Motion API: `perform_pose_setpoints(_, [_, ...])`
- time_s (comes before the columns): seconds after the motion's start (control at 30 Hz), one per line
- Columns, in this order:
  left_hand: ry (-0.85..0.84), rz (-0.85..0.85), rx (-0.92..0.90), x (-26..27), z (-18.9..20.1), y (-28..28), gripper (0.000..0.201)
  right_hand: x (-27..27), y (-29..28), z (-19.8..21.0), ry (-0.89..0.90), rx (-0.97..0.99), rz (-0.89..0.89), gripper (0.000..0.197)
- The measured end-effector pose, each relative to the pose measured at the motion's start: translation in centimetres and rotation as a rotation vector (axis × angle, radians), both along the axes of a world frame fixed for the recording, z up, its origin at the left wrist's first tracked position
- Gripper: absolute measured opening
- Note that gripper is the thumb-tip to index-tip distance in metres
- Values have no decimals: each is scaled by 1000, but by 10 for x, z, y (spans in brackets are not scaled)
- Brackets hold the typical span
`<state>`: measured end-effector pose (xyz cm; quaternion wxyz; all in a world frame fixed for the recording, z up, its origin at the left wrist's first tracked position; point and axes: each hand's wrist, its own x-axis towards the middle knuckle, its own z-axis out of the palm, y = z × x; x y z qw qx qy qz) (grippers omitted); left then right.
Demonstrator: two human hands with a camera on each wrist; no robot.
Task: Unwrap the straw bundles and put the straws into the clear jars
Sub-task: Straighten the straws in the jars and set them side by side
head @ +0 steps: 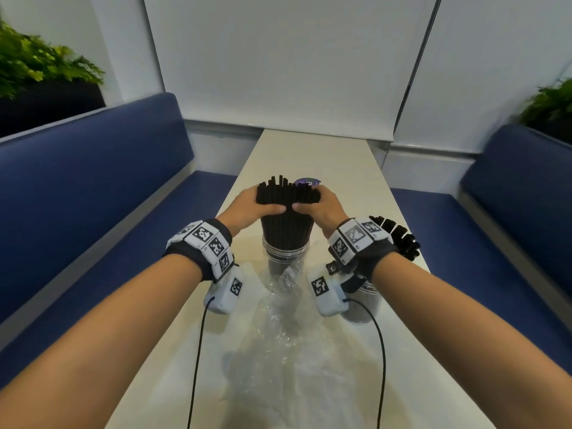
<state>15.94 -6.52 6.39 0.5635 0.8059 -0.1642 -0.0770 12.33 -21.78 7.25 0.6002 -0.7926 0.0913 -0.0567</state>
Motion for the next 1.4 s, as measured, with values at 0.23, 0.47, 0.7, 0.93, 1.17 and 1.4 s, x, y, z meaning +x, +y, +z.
perform_pose_setpoints(0.23, [66,-24,12,-3,-5,12,95,-10,-6,16,22,141,-40,92])
perform_pose_setpoints(0.47, [181,-48,140,-5,-38,16,133,-22,11,-1,166,67,41,116])
perform_pose_setpoints(0.7, [132,-83,36,-1,-38,-8,105,-20,21,-7,59,143,36,79])
perform_pose_setpoints(0.93, [26,-14,-104,-6,-28,-17,80,-20,20,3,-82,173,49,28])
perform_pose_setpoints(1.17, [44,-24,-115,-9,-19,6,86,-25,7,10,-9,310,-57,85])
perform_pose_setpoints(1.4, [92,-43,75,-26,-24,29,119,-47,-2,16,-118,226,-29,90])
